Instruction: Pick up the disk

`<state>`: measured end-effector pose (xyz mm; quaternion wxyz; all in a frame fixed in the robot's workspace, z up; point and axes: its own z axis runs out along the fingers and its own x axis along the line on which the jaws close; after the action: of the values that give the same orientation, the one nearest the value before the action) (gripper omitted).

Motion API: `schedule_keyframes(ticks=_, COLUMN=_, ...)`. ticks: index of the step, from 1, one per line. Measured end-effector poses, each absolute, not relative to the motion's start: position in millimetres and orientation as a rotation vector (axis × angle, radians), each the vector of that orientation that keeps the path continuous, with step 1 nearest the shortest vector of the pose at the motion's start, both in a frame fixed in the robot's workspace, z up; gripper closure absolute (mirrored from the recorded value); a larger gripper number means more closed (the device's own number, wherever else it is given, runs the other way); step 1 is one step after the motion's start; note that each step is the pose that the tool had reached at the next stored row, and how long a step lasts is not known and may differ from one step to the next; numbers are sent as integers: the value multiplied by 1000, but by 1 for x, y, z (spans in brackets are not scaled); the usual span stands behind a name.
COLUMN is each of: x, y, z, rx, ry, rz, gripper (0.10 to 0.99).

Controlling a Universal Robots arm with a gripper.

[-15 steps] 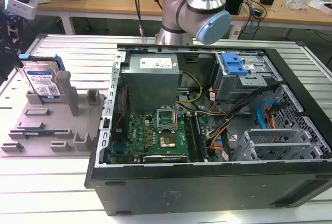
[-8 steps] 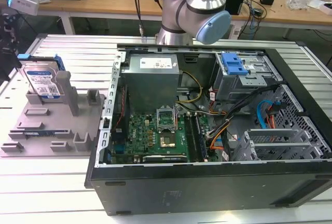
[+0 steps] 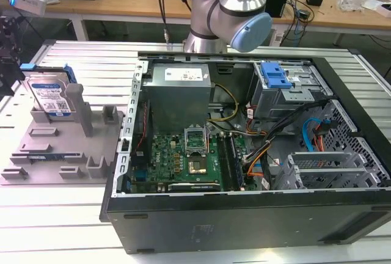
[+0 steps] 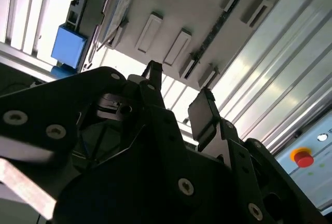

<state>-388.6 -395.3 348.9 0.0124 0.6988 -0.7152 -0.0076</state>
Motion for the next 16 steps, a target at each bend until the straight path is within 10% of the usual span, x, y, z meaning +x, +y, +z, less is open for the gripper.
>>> schedule_keyframes(ticks=16, x=-385, y=-317, z=349, rx=2190, ry=-2222, rz=-14, gripper=604)
